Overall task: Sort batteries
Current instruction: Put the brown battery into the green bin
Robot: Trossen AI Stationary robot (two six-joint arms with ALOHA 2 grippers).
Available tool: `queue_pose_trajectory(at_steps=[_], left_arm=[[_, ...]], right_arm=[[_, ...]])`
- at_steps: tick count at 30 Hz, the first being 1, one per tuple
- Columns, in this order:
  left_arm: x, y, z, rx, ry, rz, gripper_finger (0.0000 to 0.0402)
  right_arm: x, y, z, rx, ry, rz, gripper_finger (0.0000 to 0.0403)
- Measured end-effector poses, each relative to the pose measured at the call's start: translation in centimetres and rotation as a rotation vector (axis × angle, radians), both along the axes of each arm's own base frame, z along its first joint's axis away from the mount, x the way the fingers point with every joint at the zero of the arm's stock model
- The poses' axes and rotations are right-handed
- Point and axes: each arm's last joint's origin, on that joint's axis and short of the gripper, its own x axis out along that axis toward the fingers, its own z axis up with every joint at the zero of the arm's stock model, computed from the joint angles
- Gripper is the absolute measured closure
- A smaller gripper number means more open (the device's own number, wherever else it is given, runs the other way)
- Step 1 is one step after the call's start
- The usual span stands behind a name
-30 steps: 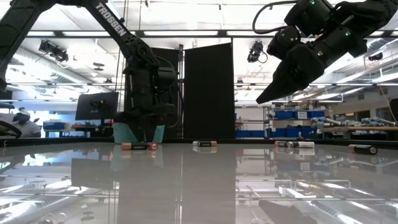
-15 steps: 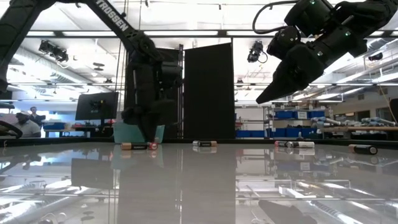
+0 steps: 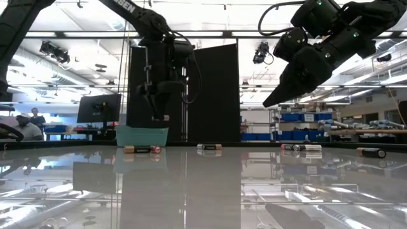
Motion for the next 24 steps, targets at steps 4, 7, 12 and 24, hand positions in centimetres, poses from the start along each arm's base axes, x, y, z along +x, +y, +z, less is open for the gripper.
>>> queue_pose_trajectory(at_steps=[4, 7, 12, 24], left_arm=[[-1.0, 1.6, 0.1, 0.017, 0.016, 0.016, 0.0359], [-1.7, 2.7, 0.1, 0.05, 0.035, 0.017, 0.0359], [-2.9, 4.4, -0.2, 0.065, 0.039, 0.009, 0.0359], [-4.9, 5.3, -4.4, 0.015, 0.005, 0.005, 0.0359]], right_arm=[[0.0, 0.2, 0.0, 0.0, 0.0, 0.007, 0.0379], [0.0, 0.4, 0.0, 0.0, 0.0, 0.015, 0.0385], [0.0, 0.5, 0.0, 0.0, 0.0, 0.02, 0.0387], [0.2, 0.5, 0.2, -0.023, -0.021, 0.035, 0.039]])
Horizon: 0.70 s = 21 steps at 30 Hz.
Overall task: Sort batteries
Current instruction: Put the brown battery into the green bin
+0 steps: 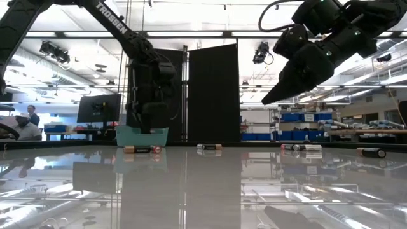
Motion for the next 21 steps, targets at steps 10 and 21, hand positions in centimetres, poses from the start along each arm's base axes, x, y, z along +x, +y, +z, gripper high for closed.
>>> queue_pose_trajectory(at_steps=[10, 21], left_arm=[[-0.2, 0.1, -0.9, -0.008, -0.02, -0.016, 0.0359], [0.1, 0.5, -2.7, -0.036, -0.002, -0.015, 0.0359]], right_arm=[[0.1, 0.0, 0.1, -0.003, -0.01, 0.0, 0.0381], [0.1, 0.0, 0.1, -0.003, -0.01, 0.0, 0.0377]])
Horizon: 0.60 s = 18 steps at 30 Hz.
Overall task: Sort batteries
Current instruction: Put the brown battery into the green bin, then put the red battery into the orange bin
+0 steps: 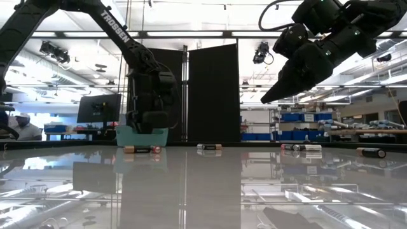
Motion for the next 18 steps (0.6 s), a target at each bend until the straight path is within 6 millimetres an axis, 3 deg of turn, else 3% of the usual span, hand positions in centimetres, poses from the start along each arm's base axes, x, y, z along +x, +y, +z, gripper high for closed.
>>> queue_pose_trajectory(at_steps=[10, 18], left_arm=[[0.1, 0.1, 0.4, 0.045, -0.004, 0.001, 0.0299], [1.5, -0.3, 2.2, 0.193, -0.086, -0.017, 0.0297]], right_arm=[[0.0, 0.0, 0.0, 0.002, -0.001, -0.002, 0.0382], [0.0, 0.0, 0.1, 0.009, -0.009, -0.007, 0.0364]])
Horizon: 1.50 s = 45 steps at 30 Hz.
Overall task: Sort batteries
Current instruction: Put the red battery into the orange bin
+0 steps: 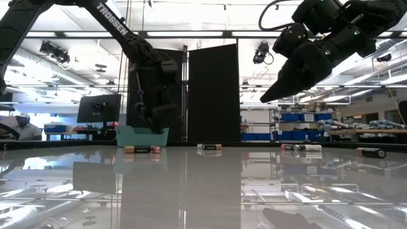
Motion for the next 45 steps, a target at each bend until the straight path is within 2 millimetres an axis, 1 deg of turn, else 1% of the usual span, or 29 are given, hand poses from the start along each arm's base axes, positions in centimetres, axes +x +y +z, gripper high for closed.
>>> queue_pose_trajectory(at_steps=[6, 10, 13, 15, 18, 21, 24, 27, 31, 33, 36, 39, 41, 43, 45], left_arm=[[0.7, -0.4, 0.3, 0.03, -0.029, -0.02, 0.0297], [0.9, -0.7, 0.9, 0.062, -0.063, -0.027, 0.0297], [0.2, -1.5, 1.3, 0.094, -0.104, -0.028, 0.0296], [-0.7, -2.2, 1.6, 0.114, -0.129, -0.025, 0.0296], [-2.4, -3.5, 2.5, 0.141, -0.179, 0.001, 0.0296], [-4.0, -5.5, 3.6, 0.182, -0.257, 0.006, 0.0296], [-5.0, -8.2, 4.8, 0.236, -0.371, -0.03, 0.0296], [-5.8, -11.2, 5.4, 0.292, -0.496, -0.109, 0.0296], [-6.5, -14.9, 5.1, 0.359, -0.687, -0.227, 0.0296], [-6.9, -16.4, 4.5, 0.384, -0.782, -0.279, 0.0296], [-7.2, -18.1, 3.6, 0.427, -0.935, -0.338, 0.0296], [-7.7, -19.2, 2.5, 0.456, -1.051, -0.377, 0.0296], [-8.0, -19.7, 2.0, 0.47, -1.099, -0.391, 0.0296], [-8.4, -19.9, 1.2, 0.468, -1.106, -0.394, 0.0296], [-8.6, -19.9, 0.9, 0.463, -1.108, -0.391, 0.0296]], right_arm=[[0.0, 0.0, 0.0, 0.027, -0.007, -0.018, 0.0341], [0.0, 0.0, 0.0, 0.042, -0.012, -0.028, 0.0325], [0.0, 0.0, 0.1, 0.055, -0.018, -0.037, 0.0314], [0.0, 0.0, 0.1, 0.061, -0.019, -0.041, 0.0307], [0.1, 0.0, 0.1, 0.065, -0.029, -0.044, 0.0299], [0.2, 0.0, 0.4, 0.064, -0.057, -0.043, 0.0296], [0.4, 0.0, 0.7, 0.057, -0.093, -0.036, 0.0298], [0.6, 0.0, 1.0, 0.065, -0.124, -0.035, 0.0307], [1.1, 0.0, 1.8, 0.073, -0.127, -0.035, 0.0323], [1.5, 0.0, 2.3, 0.068, -0.127, -0.03, 0.0329], [2.2, 0.0, 3.2, 0.051, -0.113, -0.018, 0.0335], [2.8, -0.1, 3.7, 0.048, -0.089, -0.018, 0.0335], [3.1, -0.2, 3.6, 0.048, -0.062, -0.02, 0.0332], [3.6, -0.3, 3.6, 0.049, -0.038, -0.025, 0.0329], [4.2, -0.5, 3.5, 0.061, -0.018, -0.036, 0.0324]])
